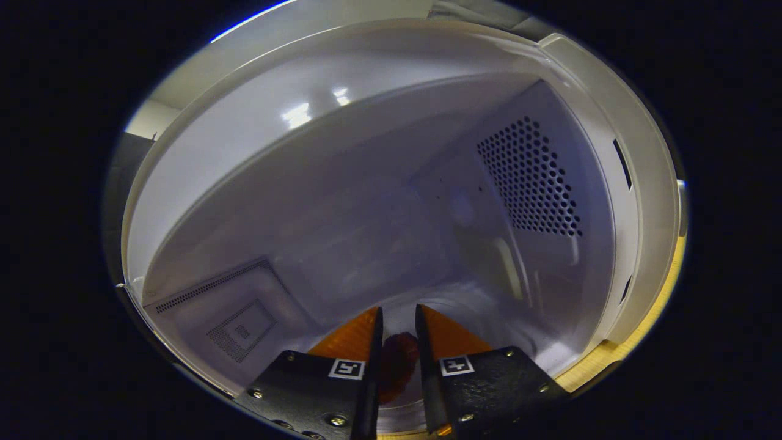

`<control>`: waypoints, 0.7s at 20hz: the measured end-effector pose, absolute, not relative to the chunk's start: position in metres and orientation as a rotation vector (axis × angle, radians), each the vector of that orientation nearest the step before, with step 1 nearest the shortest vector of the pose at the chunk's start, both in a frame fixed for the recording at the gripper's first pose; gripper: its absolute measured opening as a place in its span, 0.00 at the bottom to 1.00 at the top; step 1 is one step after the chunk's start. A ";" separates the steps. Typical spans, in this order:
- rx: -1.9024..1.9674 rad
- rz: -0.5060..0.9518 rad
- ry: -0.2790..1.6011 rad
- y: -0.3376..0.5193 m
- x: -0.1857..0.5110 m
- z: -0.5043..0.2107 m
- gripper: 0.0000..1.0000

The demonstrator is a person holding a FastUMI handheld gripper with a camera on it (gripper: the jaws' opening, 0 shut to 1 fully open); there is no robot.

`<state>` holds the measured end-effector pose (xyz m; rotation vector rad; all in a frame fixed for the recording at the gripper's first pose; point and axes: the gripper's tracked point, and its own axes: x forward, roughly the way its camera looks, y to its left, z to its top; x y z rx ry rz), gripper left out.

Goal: Open the microwave, put the food inside, and close the microwave door.

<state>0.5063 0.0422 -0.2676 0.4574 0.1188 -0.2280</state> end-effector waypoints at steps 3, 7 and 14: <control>0.410 -0.234 0.102 0.040 0.507 -0.262 0.38; 0.418 -0.160 0.131 0.061 0.493 -0.253 0.43; 0.322 -0.030 0.289 0.089 0.425 -0.241 0.72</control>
